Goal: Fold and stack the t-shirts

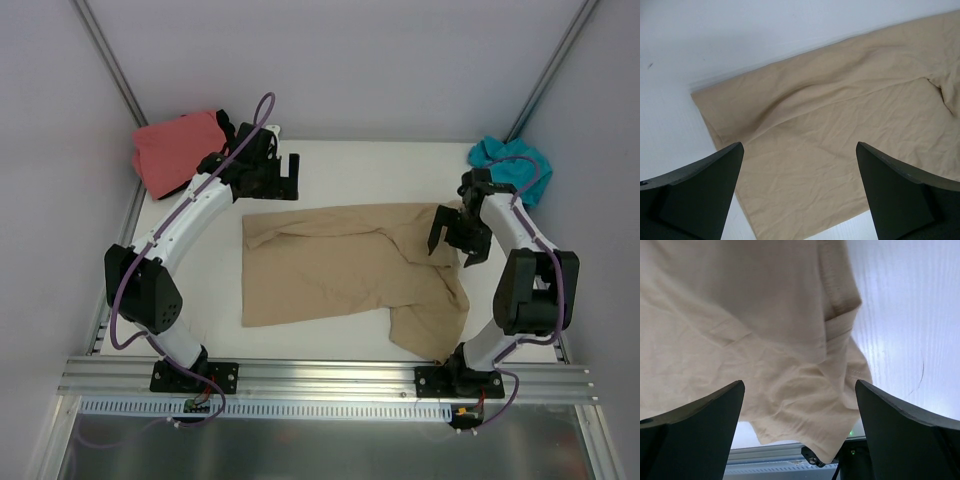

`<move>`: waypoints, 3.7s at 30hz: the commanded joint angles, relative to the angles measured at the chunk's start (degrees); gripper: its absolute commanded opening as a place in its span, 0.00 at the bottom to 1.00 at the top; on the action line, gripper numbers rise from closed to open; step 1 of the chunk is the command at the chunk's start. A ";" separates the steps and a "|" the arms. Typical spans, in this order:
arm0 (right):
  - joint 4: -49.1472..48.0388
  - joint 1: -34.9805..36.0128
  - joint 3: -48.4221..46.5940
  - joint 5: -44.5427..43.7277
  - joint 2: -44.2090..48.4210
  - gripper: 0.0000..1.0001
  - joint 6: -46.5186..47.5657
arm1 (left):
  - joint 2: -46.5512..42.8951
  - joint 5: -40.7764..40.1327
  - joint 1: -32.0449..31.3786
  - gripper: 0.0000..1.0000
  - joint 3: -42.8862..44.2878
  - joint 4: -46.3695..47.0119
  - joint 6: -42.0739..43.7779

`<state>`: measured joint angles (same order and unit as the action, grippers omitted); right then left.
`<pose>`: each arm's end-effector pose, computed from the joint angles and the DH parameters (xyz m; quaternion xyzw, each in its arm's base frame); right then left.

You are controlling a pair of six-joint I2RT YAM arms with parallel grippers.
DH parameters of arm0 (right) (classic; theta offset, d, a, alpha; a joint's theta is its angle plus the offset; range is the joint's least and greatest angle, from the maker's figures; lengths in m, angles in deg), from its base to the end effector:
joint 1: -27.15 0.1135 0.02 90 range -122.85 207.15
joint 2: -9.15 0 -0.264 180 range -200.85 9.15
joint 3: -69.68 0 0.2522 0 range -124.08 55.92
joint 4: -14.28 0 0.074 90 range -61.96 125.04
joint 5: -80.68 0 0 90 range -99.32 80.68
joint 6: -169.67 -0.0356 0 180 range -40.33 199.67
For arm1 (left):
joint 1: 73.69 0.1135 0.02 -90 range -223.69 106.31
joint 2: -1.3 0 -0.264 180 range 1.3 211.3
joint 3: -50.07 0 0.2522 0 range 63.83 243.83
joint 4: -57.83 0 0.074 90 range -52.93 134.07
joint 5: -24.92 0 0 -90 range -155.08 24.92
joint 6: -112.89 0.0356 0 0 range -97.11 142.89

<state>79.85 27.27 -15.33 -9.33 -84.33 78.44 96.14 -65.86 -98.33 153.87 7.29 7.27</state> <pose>0.3156 0.0007 0.2345 0.0096 0.9903 0.0015 0.1388 0.3396 -0.1552 0.3431 0.0689 0.9094 -0.1353 0.3872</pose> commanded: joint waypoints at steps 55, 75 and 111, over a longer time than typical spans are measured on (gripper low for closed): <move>2.77 3.04 -34.93 19.35 -28.35 0.99 -5.01 | 23.02 32.16 7.24 0.99 -2.50 -0.13 -12.51; -0.66 3.13 -34.31 18.12 -35.63 0.99 -5.44 | 24.50 19.94 7.77 0.99 4.17 -5.93 -8.11; -2.77 0.85 -44.33 23.39 -42.23 0.99 -9.93 | 34.16 3.85 7.59 0.99 13.22 0.30 -9.87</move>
<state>78.34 28.85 -57.62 13.51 -125.29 69.24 127.03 -57.40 -90.97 163.36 6.20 -4.51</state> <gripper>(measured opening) 0.993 0.986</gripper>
